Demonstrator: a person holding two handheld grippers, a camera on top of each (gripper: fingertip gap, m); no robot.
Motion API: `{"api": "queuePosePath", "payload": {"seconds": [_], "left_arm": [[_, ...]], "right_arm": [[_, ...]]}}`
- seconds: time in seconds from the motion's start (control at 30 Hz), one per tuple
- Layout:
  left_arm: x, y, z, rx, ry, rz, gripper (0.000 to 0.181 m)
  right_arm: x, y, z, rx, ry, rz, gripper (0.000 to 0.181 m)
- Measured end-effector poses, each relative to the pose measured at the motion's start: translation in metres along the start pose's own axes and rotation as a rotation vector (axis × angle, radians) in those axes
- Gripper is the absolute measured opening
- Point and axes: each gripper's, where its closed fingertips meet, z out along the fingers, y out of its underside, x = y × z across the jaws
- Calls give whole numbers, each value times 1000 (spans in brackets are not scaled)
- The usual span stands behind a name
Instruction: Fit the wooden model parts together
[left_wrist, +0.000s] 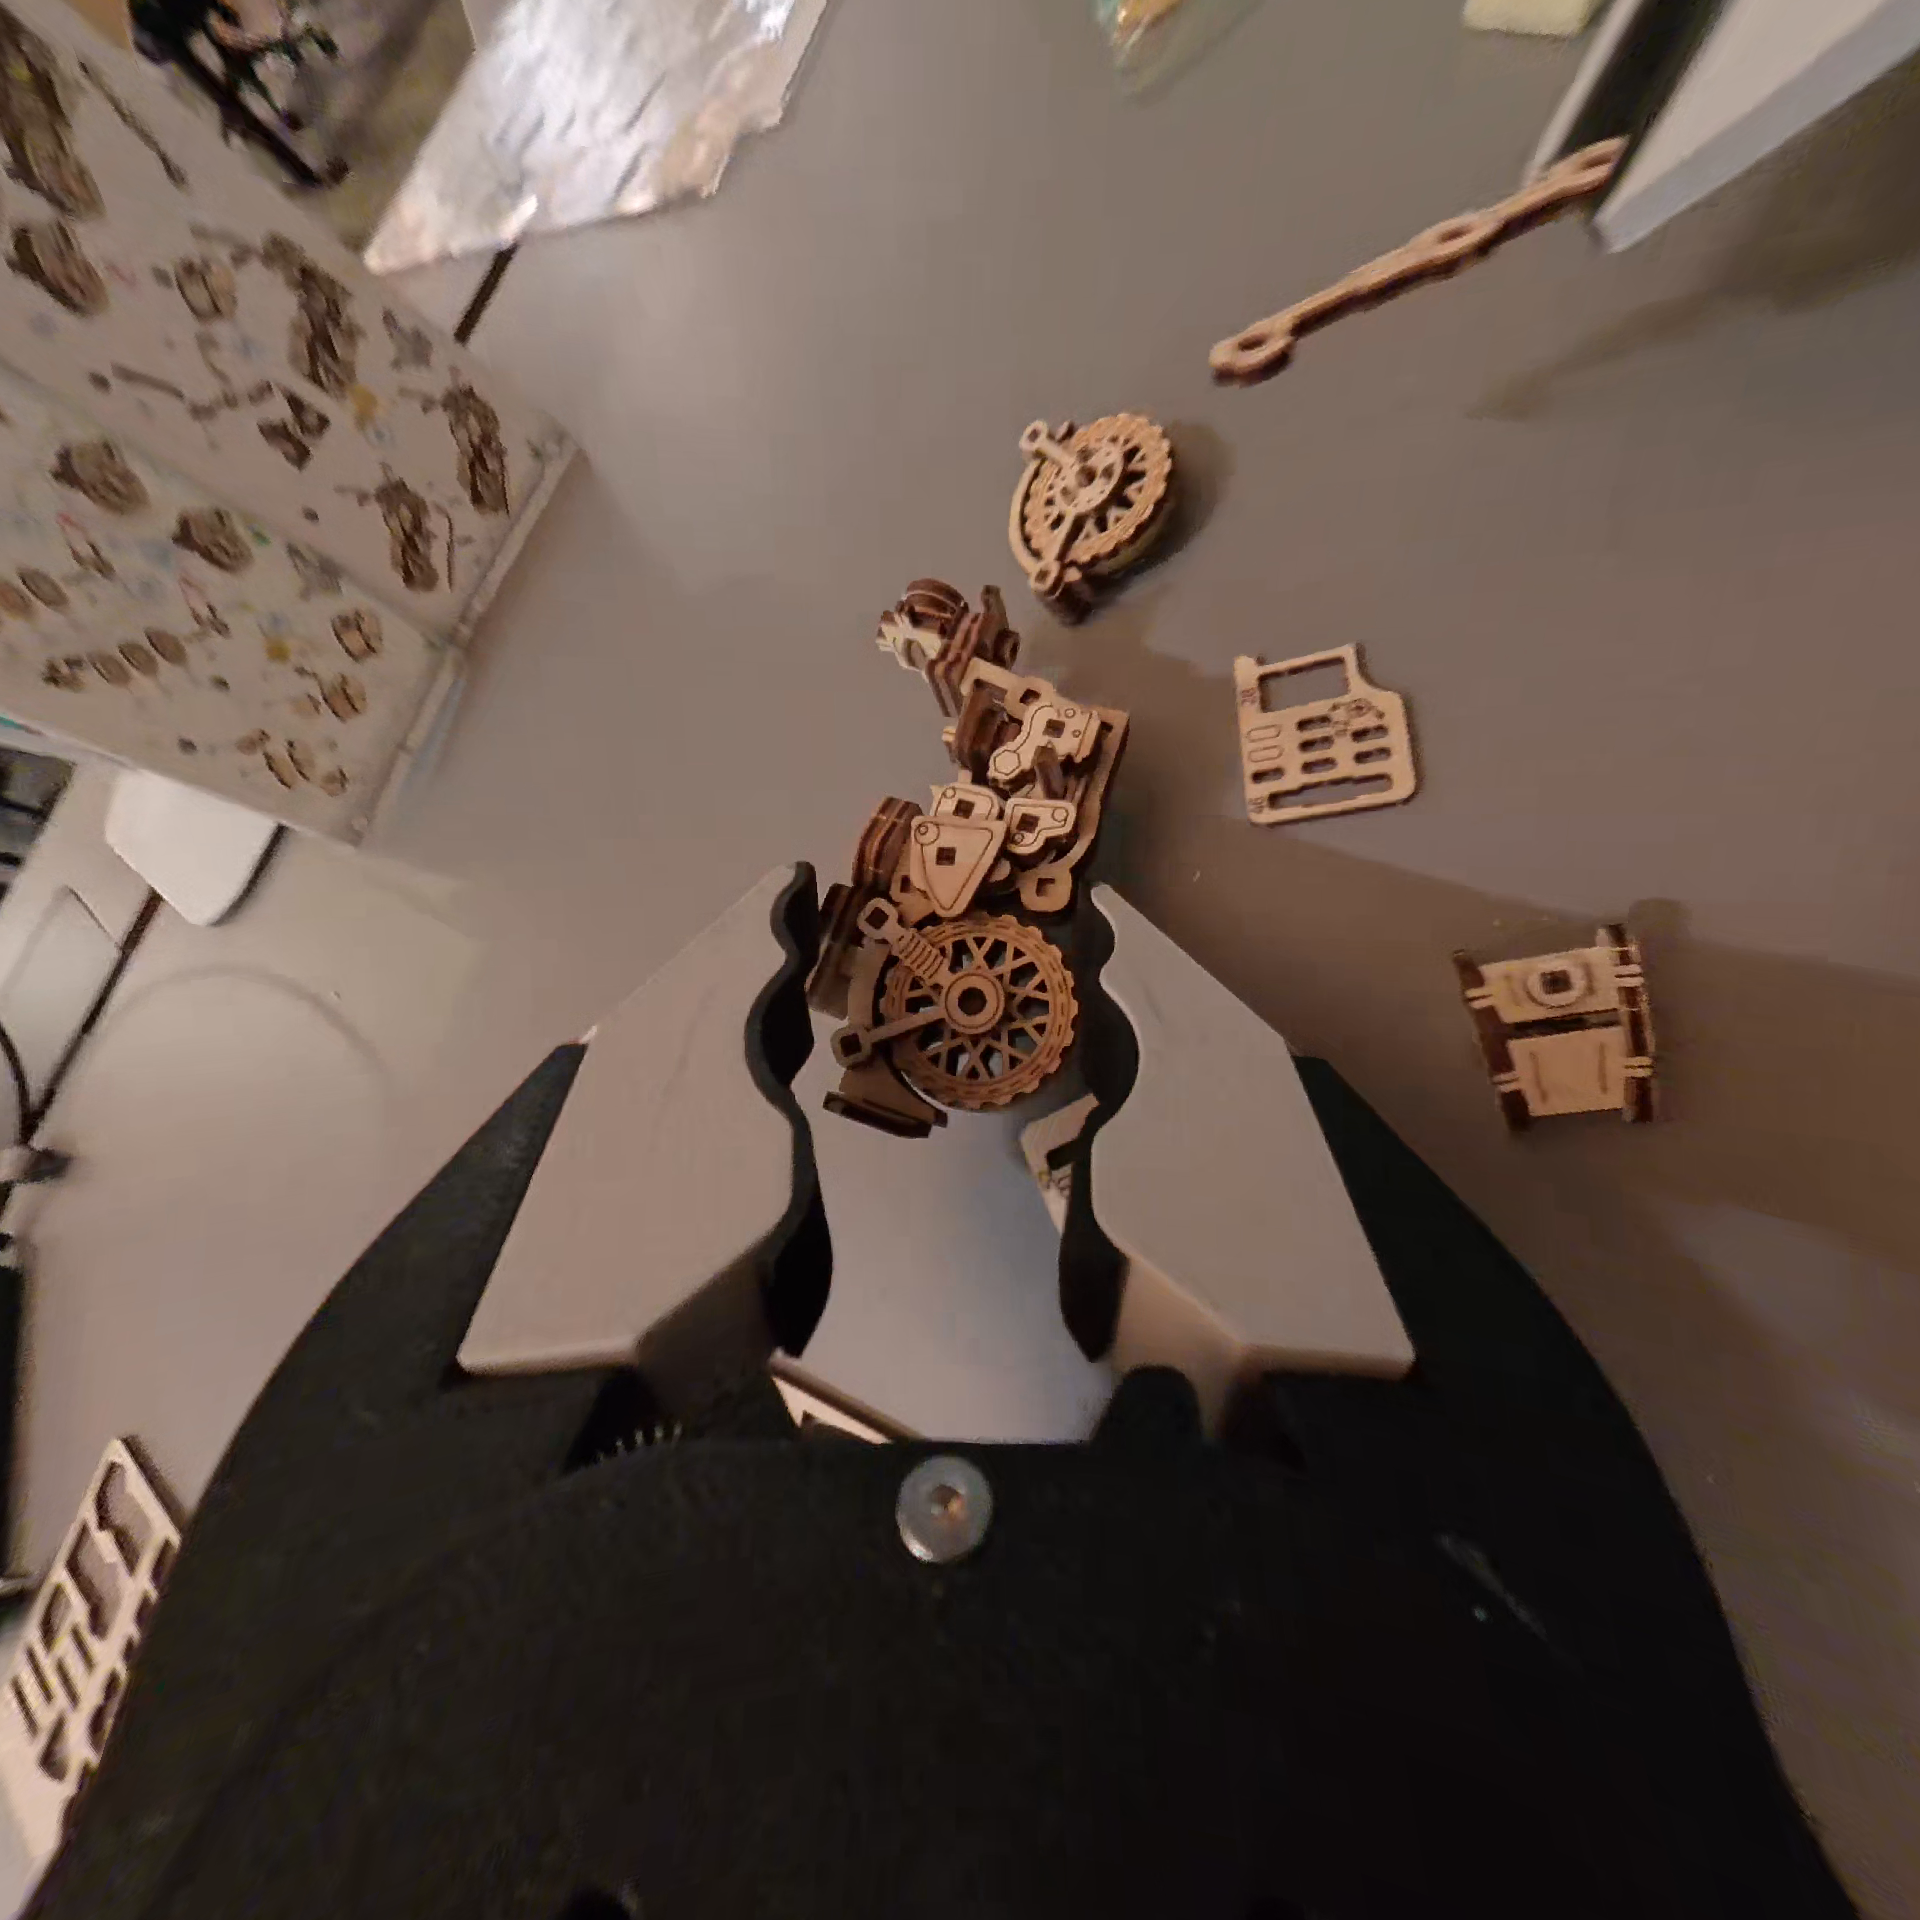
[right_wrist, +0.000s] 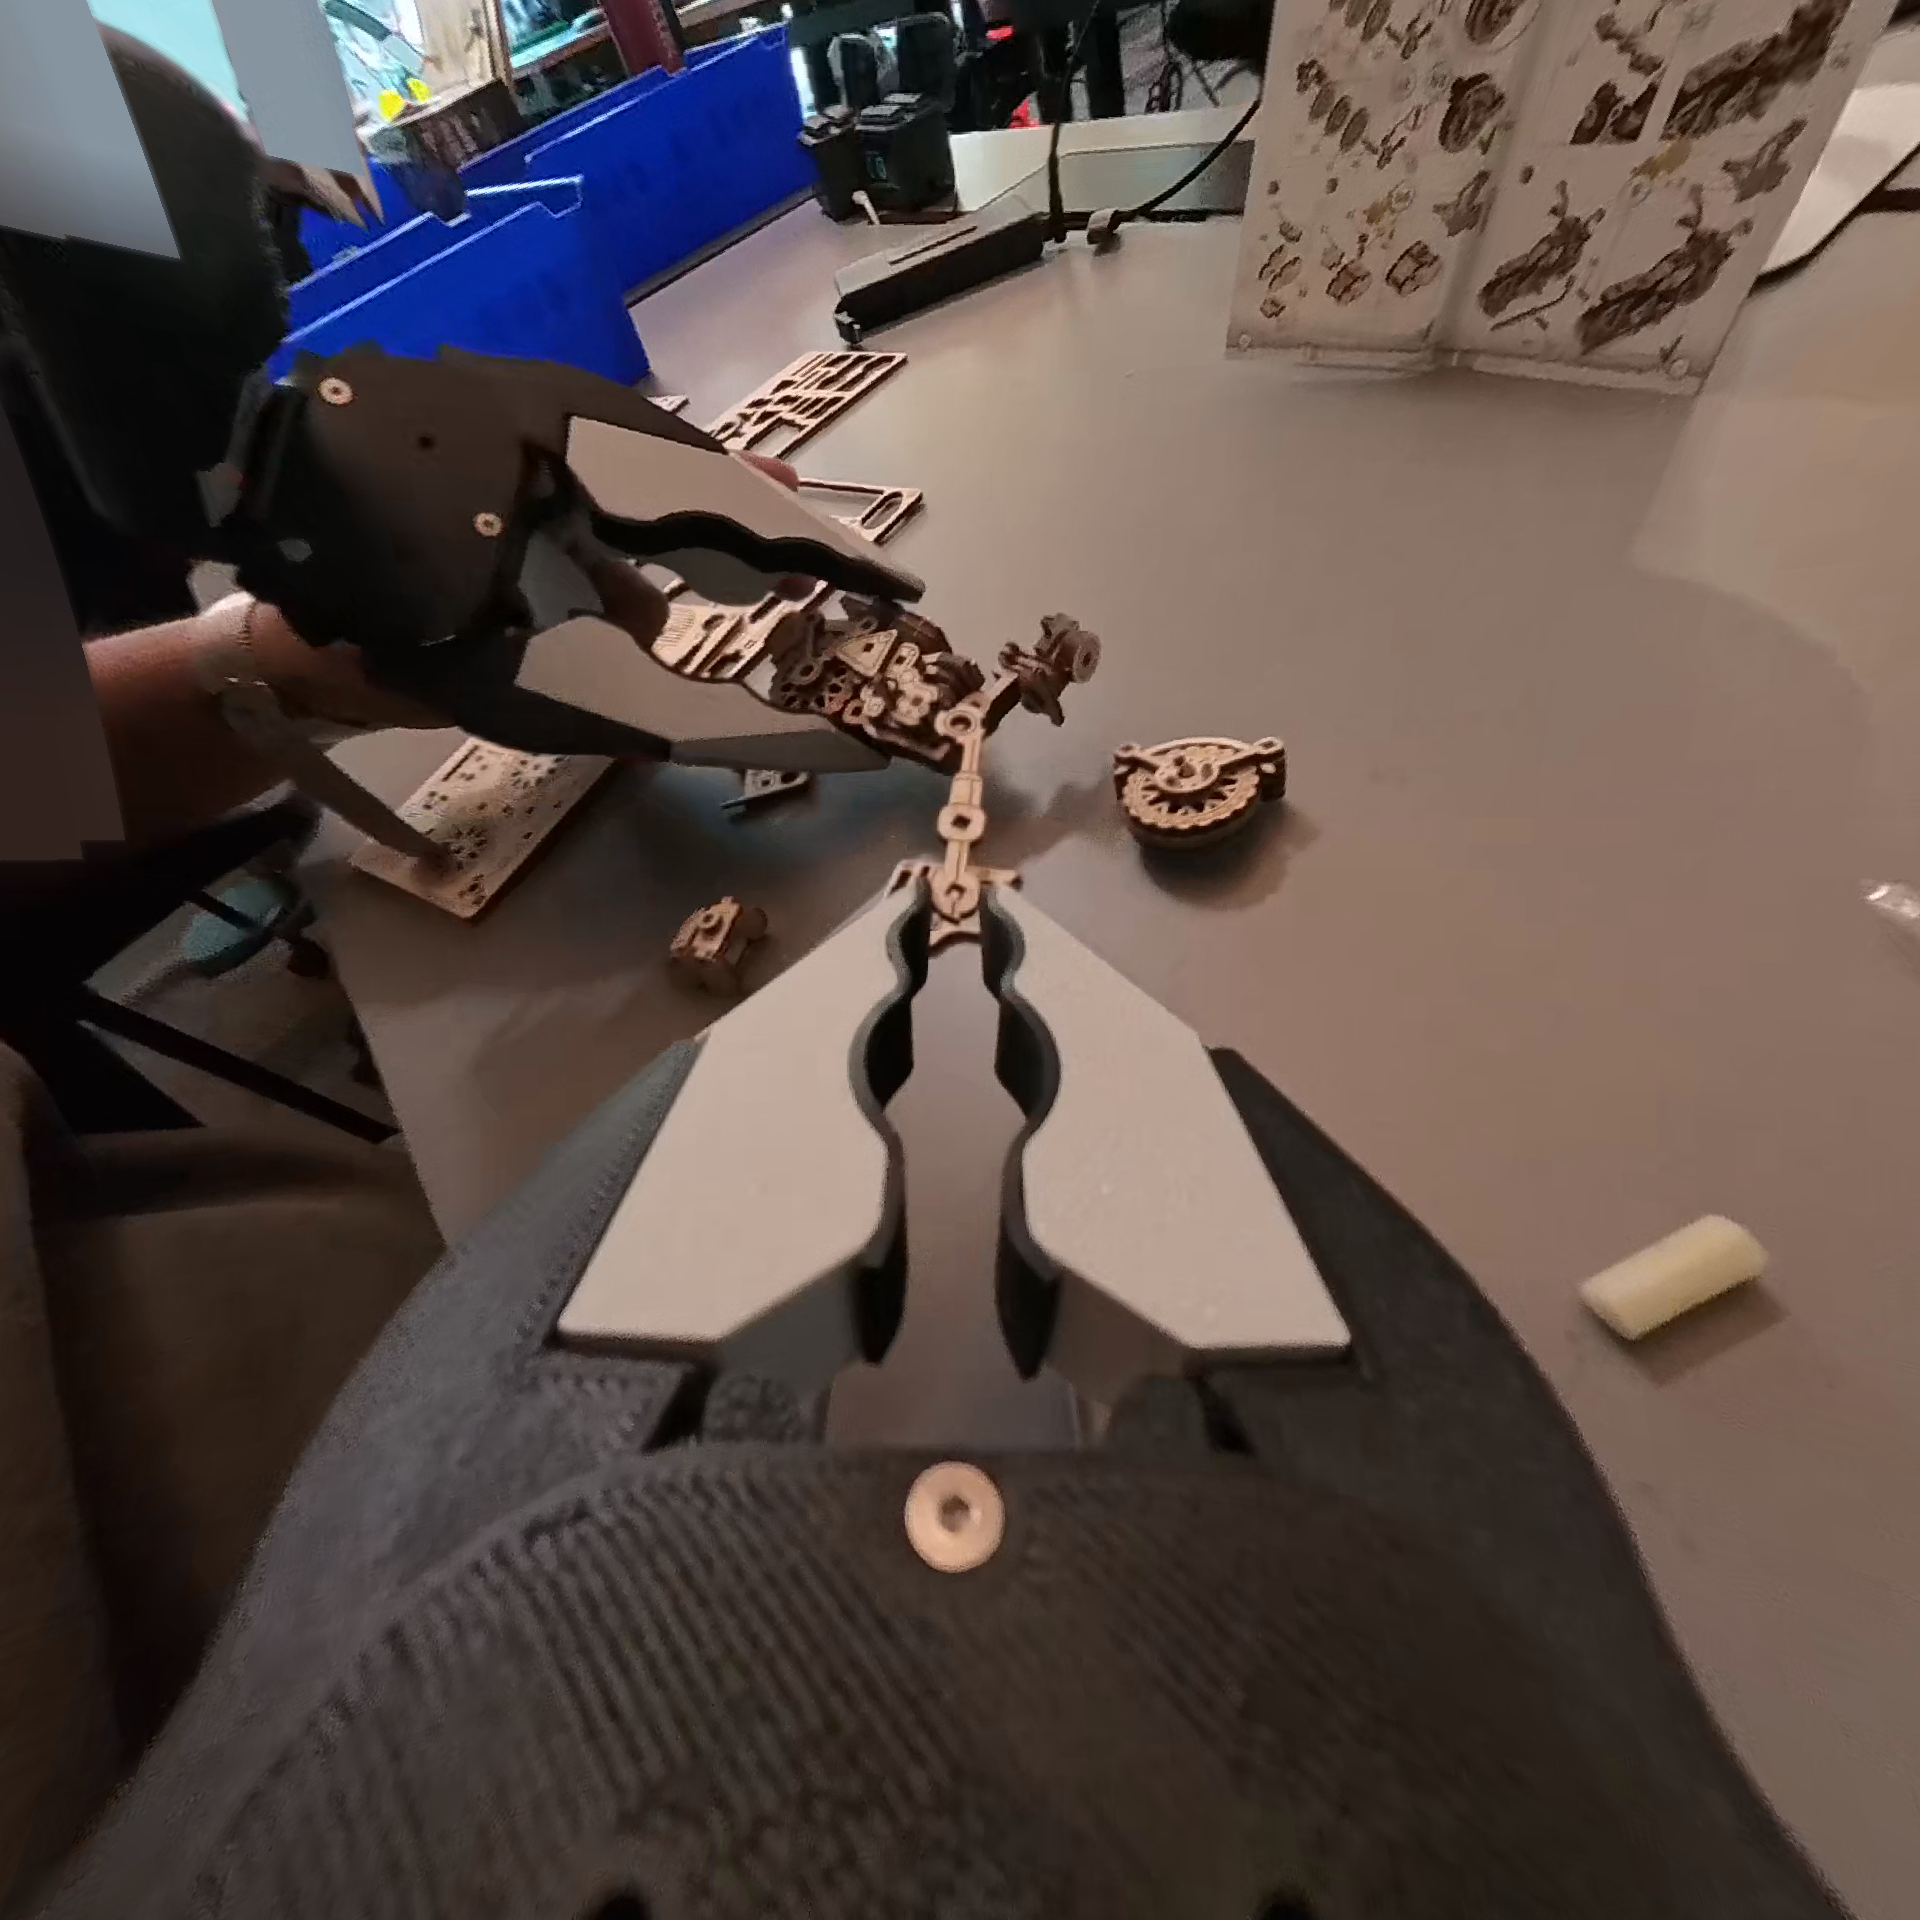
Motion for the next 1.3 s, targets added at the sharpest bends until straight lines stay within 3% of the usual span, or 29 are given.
{"api": "queuePosePath", "payload": {"seconds": [0.3, 0.6, 1.0, 1.3], "left_arm": [[17, -30, -11, 120, -61, 166, 47], [22, -39, -16, 154, -66, 178, 47], [22, -48, -21, 204, -65, 138, 46], [21, -46, -21, 197, -65, 129, 47]], "right_arm": [[2, -14, 3, 66, 106, -56, 7], [2, -15, 4, 76, 128, -91, 7], [-1, -23, 1, 106, 237, -314, 7], [1, -23, 0, 108, 256, -331, 7]]}}
